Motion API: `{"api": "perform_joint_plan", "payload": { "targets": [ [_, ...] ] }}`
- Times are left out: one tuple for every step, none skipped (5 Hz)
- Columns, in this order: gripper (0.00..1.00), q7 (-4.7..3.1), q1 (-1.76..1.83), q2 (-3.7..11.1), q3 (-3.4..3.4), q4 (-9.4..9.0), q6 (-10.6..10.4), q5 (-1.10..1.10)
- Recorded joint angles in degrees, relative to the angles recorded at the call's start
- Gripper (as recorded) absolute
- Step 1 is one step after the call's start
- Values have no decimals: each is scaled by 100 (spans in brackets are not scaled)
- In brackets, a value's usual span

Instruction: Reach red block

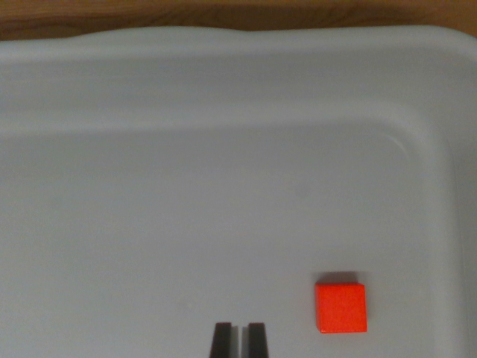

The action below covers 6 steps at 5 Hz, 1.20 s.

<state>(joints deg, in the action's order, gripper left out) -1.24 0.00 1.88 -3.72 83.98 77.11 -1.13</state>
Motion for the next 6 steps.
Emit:
{"api": "perform_joint_plan", "payload": {
  "targets": [
    [0,-36,-27,87,-42,-176,-236,10],
    [0,-36,-27,87,-42,-176,-236,10],
    [0,-72,-54,177,-85,-357,-479,20],
    [0,-72,-54,177,-85,-357,-479,20],
    [0,-111,-83,272,-130,-549,-736,31],
    [0,-111,-83,272,-130,-549,-736,31]
  ]
}}
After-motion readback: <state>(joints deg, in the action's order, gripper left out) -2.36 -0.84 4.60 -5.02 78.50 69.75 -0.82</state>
